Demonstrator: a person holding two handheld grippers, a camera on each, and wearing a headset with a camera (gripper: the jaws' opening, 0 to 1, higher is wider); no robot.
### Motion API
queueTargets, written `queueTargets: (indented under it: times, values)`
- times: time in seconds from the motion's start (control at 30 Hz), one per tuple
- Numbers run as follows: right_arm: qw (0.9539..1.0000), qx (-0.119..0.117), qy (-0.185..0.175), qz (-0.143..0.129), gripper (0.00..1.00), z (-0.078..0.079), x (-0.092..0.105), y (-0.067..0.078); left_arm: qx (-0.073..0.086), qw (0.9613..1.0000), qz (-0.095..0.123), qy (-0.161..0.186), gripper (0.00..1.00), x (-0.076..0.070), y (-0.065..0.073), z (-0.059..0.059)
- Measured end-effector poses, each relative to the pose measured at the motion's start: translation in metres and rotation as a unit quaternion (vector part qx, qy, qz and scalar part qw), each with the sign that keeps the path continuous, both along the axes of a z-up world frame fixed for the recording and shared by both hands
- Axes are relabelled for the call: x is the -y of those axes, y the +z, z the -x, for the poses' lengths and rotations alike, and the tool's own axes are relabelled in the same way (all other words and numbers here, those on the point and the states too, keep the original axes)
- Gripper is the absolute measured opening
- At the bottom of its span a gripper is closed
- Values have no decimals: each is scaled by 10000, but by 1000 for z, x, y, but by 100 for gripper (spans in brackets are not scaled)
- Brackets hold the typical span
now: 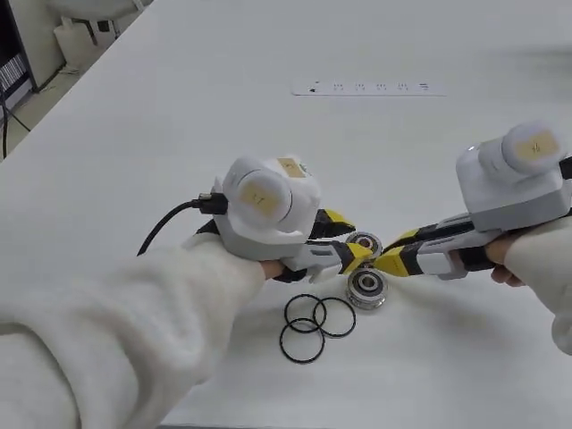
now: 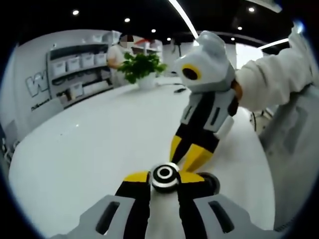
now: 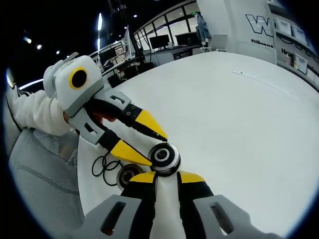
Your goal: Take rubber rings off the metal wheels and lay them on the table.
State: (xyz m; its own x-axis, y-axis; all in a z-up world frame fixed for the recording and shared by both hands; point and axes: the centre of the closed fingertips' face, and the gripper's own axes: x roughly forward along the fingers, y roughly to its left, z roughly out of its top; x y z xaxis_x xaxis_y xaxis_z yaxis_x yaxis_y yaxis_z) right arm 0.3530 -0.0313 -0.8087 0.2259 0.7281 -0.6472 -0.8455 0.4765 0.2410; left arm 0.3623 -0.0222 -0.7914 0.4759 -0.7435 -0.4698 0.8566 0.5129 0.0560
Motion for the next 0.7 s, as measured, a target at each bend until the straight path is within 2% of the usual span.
queueTargets:
  times: [0.03,0.13,0.2,0.43,0.7]
  values:
    - [10000,-11,-8,-7,13,0,0,0,27,10000,86,10,20,2,2,-1]
    - [10000,-16,-7,-23,13,0,0,0,-16,9999,99,-10,17,3,1,1]
    - [10000,-19,-8,-30,13,0,0,0,13,9999,99,-34,15,4,2,1]
    - [10000,5,18,-40,11,-1,0,0,19,9999,134,51,13,4,2,0]
    - [9999,95,81,17,7,-1,1,-1,-68,9996,243,103,13,4,2,0]
